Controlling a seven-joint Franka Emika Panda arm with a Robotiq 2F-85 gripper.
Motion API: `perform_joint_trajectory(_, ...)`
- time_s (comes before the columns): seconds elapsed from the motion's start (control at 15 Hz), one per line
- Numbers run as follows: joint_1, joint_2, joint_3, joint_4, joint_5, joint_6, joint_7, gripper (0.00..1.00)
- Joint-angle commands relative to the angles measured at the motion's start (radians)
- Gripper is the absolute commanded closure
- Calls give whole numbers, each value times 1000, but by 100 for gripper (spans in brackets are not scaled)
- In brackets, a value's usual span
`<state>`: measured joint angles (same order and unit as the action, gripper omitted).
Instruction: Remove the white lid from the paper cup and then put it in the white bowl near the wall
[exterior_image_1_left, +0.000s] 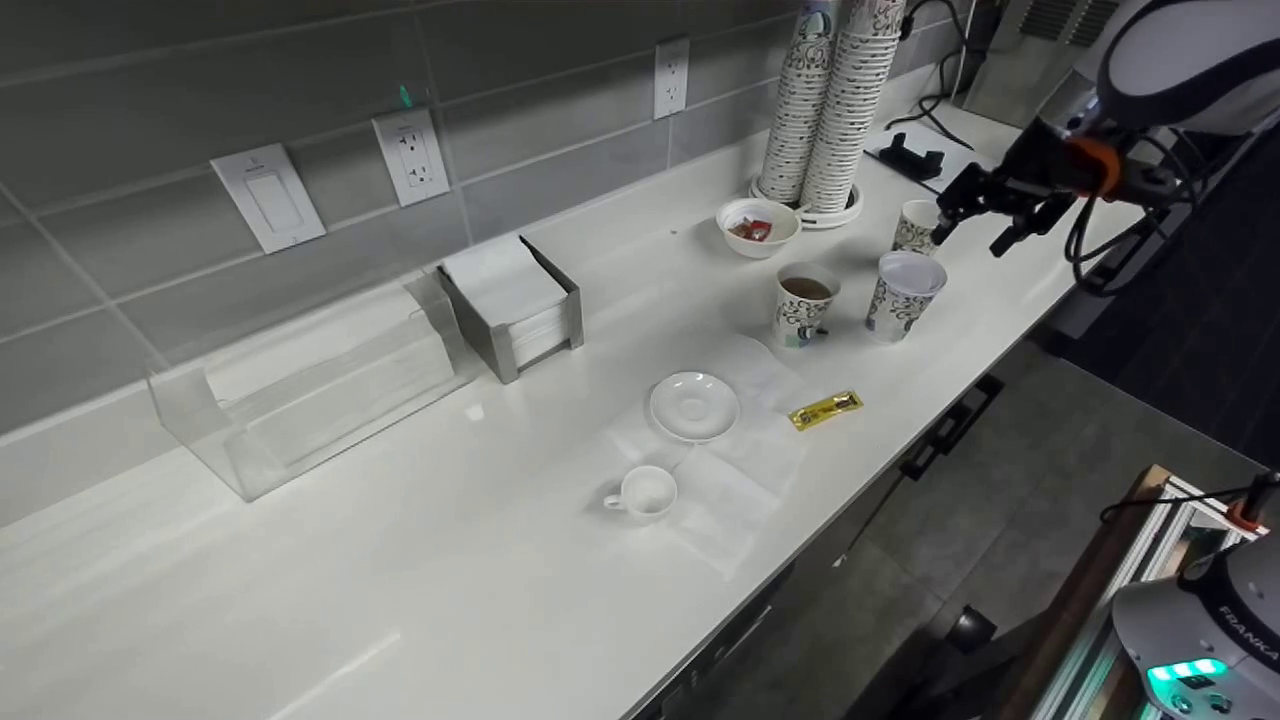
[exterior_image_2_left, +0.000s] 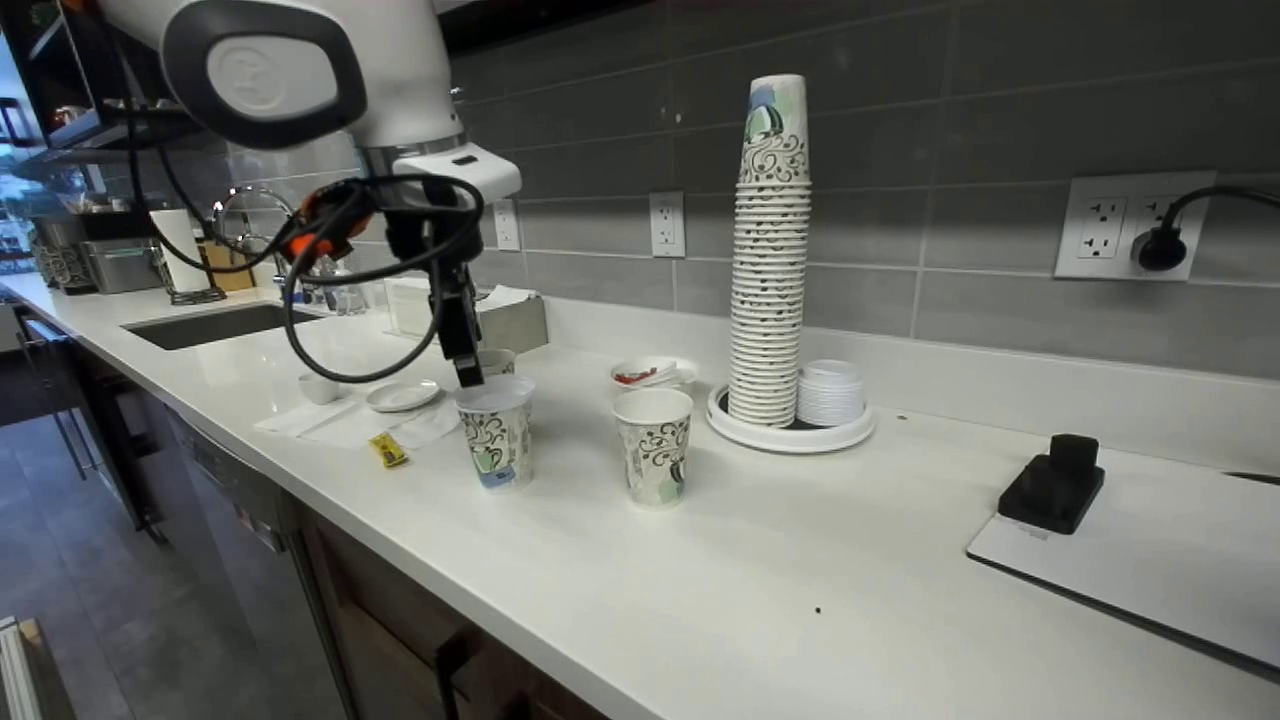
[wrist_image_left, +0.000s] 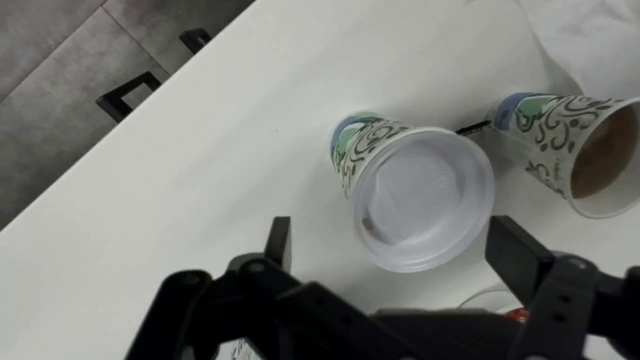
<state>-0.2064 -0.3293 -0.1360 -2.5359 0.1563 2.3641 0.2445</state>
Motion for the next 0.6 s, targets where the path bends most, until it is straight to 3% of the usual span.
perform_joint_trajectory(0.0,-2,111,-1,51,6,17,53,5)
perform_joint_trajectory(0.13,4,129,-21,65,26,-12,14,22)
perform_joint_trajectory(0.33,3,141,-34,76,30,-13,-5,40)
perform_joint_trajectory(0.4,5,144,-34,79,33,-3,3,51)
perform_joint_trajectory(0.53,10,147,-29,83,38,15,21,62)
